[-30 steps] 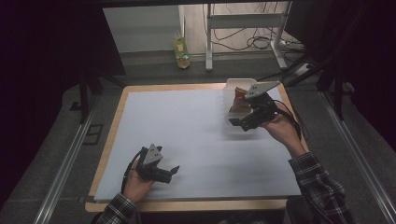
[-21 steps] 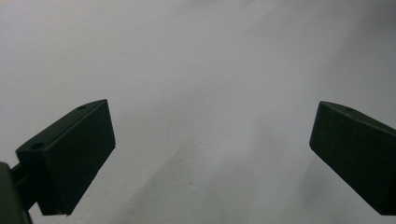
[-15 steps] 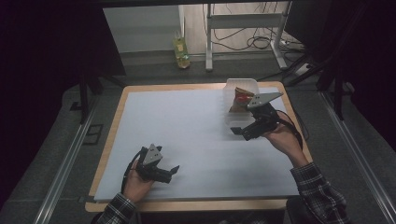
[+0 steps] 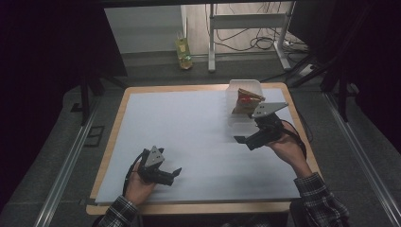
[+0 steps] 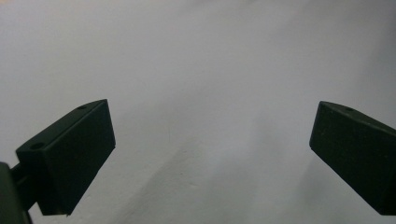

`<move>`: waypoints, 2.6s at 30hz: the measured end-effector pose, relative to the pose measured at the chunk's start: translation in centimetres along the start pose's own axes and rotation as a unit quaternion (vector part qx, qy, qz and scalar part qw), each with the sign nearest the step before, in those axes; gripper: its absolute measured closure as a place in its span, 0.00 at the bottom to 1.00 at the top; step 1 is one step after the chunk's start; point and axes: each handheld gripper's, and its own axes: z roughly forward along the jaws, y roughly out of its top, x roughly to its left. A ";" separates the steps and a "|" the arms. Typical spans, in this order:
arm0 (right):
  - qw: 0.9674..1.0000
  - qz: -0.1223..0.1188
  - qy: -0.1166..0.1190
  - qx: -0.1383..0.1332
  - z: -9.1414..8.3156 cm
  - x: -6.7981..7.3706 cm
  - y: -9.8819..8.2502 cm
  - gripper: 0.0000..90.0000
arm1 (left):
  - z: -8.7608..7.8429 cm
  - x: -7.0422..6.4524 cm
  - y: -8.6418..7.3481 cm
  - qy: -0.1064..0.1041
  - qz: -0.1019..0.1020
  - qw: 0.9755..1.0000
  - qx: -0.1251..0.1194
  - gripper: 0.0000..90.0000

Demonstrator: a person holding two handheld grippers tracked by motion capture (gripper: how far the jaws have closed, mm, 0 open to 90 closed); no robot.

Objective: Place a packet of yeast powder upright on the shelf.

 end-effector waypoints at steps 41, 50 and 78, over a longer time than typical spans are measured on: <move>1.000 0.015 0.014 0.008 2.7 2.4 -3.4 0.00 | -0.9 0.9 0.0 -0.009 -0.029 0.998 -0.047 0.01; 1.000 0.016 0.019 0.006 3.8 2.7 -4.1 0.00 | -1.0 1.0 0.0 0.001 -0.034 0.998 -0.045 0.00; 0.998 0.004 0.048 0.039 8.8 4.6 -7.1 0.00 | -0.4 0.6 0.0 -0.005 -0.020 1.000 -0.015 0.01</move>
